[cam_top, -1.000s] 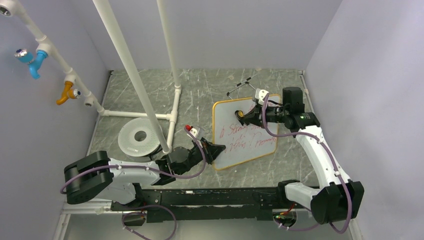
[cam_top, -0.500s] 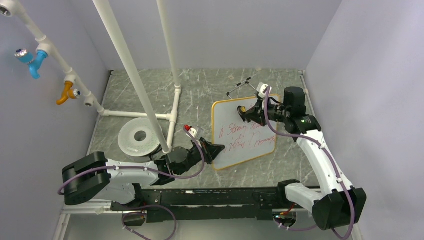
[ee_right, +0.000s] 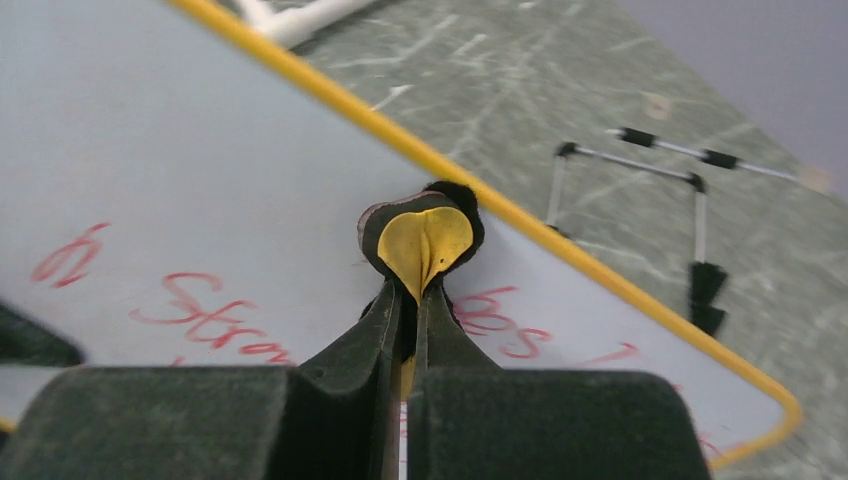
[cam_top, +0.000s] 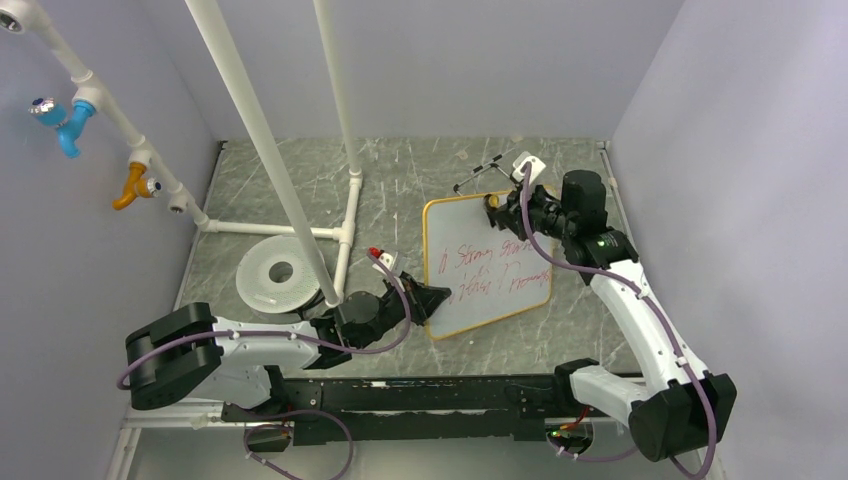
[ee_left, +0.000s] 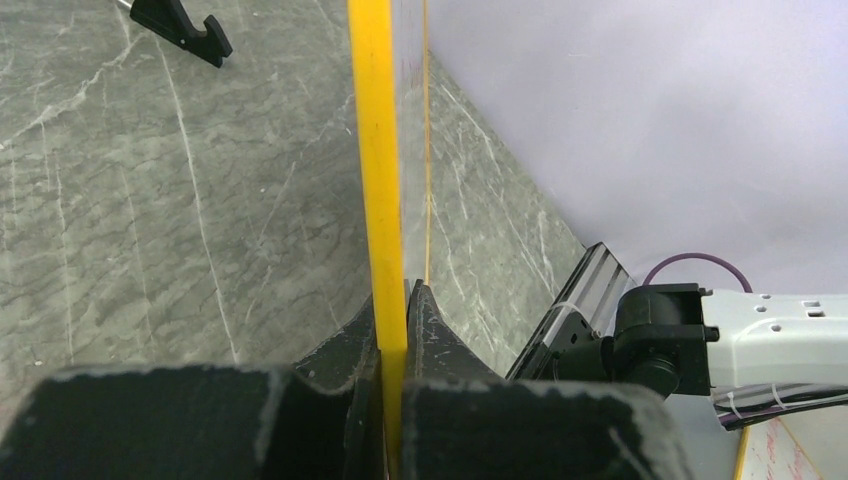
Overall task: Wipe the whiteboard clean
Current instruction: Erase the whiteboard at the center of the board.
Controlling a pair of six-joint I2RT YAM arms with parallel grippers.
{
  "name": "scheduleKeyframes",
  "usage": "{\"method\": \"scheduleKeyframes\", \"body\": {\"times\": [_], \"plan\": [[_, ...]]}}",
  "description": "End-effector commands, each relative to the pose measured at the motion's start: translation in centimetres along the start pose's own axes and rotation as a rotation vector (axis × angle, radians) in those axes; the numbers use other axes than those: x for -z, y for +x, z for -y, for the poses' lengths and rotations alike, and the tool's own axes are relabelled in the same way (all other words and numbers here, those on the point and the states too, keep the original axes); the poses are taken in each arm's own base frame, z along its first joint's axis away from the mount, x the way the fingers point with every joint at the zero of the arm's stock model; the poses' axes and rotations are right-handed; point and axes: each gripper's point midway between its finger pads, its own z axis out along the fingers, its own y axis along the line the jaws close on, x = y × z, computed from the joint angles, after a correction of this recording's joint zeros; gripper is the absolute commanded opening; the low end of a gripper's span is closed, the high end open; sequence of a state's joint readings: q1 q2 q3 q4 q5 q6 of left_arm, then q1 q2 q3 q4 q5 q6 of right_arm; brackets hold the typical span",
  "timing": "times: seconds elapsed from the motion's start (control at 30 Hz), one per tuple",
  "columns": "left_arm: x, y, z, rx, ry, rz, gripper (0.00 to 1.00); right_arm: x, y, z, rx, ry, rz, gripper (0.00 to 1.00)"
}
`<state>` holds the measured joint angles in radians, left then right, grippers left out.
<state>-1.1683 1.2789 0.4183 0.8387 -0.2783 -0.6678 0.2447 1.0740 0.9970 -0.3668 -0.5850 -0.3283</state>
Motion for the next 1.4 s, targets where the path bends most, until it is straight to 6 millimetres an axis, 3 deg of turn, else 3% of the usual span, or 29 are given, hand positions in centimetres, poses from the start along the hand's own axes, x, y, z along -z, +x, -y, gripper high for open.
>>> {"method": "scheduleKeyframes", "body": {"times": [0.0,0.1,0.27,0.37,0.43,0.6,0.7,0.8,1.0,1.07,1.2,1.37], "plan": [[1.0,4.6,-2.1,-0.166,-0.015,-0.188,0.0,1.2,-1.3,5.1,0.0,0.251,0.026,0.0],[1.1,4.2,-2.3,-0.152,-0.015,-0.176,0.0,1.2,-0.5,4.4,0.024,0.188,0.003,0.0],[1.0,3.7,-2.4,-0.155,-0.009,-0.169,0.0,0.8,1.0,-3.9,0.132,-0.286,0.021,0.0],[0.7,3.4,-2.1,-0.16,0.004,-0.166,0.0,0.9,0.4,-5.5,0.153,-0.364,0.042,0.0],[0.6,3.4,-1.9,-0.159,0.014,-0.17,0.0,0.6,-0.1,-4.4,0.113,-0.299,0.033,0.0],[0.8,3.2,-1.5,-0.17,0.037,-0.168,0.0,0.0,-0.8,1.7,0.035,0.008,0.015,0.0],[1.0,3.0,-1.5,-0.193,0.05,-0.159,0.0,-0.3,-0.7,2.4,0.031,0.018,-0.005,0.0],[1.2,3.0,-1.8,-0.195,0.055,-0.159,0.0,-0.7,0.1,2.0,0.034,-0.021,-0.021,0.0],[1.2,2.9,-1.5,-0.192,0.066,-0.165,0.0,-0.6,1.0,-3.4,0.103,-0.279,-0.002,0.0],[1.0,3.2,-1.4,-0.187,0.072,-0.179,0.0,-0.8,0.4,-3.3,0.082,-0.259,0.01,0.0],[0.8,3.9,-1.5,-0.189,0.068,-0.215,0.0,-0.9,-1.6,1.7,0.035,-0.005,0.007,0.0],[0.8,4.3,-1.3,-0.162,0.071,-0.237,0.0,0.0,-0.4,5.3,-0.001,0.192,-0.037,0.0]]}}
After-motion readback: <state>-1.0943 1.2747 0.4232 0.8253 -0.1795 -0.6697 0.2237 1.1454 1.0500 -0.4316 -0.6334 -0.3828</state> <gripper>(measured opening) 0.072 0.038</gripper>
